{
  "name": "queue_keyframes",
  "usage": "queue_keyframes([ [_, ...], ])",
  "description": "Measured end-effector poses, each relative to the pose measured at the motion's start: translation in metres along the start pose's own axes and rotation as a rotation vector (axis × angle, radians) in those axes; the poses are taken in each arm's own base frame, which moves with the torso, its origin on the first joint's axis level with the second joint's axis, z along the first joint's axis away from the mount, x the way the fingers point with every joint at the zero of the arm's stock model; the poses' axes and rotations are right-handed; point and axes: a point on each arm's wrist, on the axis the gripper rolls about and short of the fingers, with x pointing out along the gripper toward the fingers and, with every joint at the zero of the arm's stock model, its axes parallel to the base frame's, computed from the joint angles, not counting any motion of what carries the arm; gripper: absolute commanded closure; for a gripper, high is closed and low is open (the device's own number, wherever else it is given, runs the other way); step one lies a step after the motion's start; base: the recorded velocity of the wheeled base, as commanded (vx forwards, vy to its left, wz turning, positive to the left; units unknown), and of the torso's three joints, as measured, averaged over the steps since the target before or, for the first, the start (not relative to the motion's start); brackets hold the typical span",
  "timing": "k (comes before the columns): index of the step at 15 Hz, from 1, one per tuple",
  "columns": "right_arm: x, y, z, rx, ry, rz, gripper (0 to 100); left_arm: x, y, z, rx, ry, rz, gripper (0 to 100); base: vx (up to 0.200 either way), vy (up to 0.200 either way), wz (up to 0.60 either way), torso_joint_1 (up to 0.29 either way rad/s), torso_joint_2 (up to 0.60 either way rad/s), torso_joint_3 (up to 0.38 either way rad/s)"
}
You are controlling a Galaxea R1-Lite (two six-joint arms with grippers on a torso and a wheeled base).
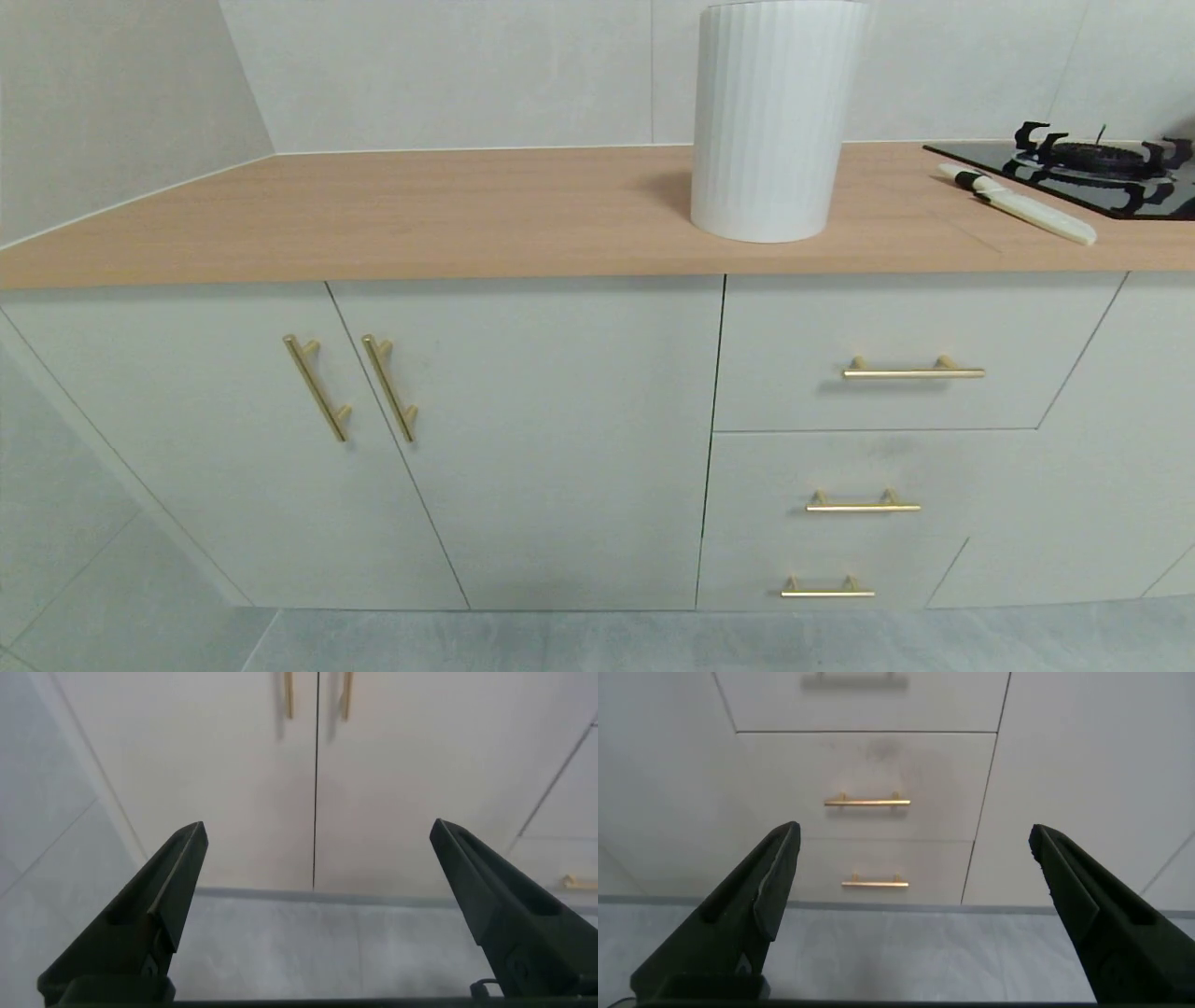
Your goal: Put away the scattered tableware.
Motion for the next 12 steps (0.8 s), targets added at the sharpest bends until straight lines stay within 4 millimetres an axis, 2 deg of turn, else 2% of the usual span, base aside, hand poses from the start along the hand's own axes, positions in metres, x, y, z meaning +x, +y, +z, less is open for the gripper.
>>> queue_keyframes([
  [6, 0.0, 0.0, 0.0, 0.001, 0.0, -0.001, 0, 0.0, 0.0, 0.0, -0.001, 0.0, 0.0, 0, 0.2, 0.0, 0.0, 0.002, 0.0, 0.005],
  [10, 0.0, 0.0, 0.0, 0.001, 0.0, -0.001, 0, 0.0, 0.0, 0.0, -0.002, 0.0, 0.0, 0, 0.0, 0.0, 0.0, 0.0, 0.0, 0.0],
  [12, 0.0, 0.0, 0.0, 0.0, 0.0, -0.001, 0, 0.0, 0.0, 0.0001, -0.003, -0.001, 0.001, 0, 0.0, 0.0, -0.6, -0.002, 0.0, 0.0],
])
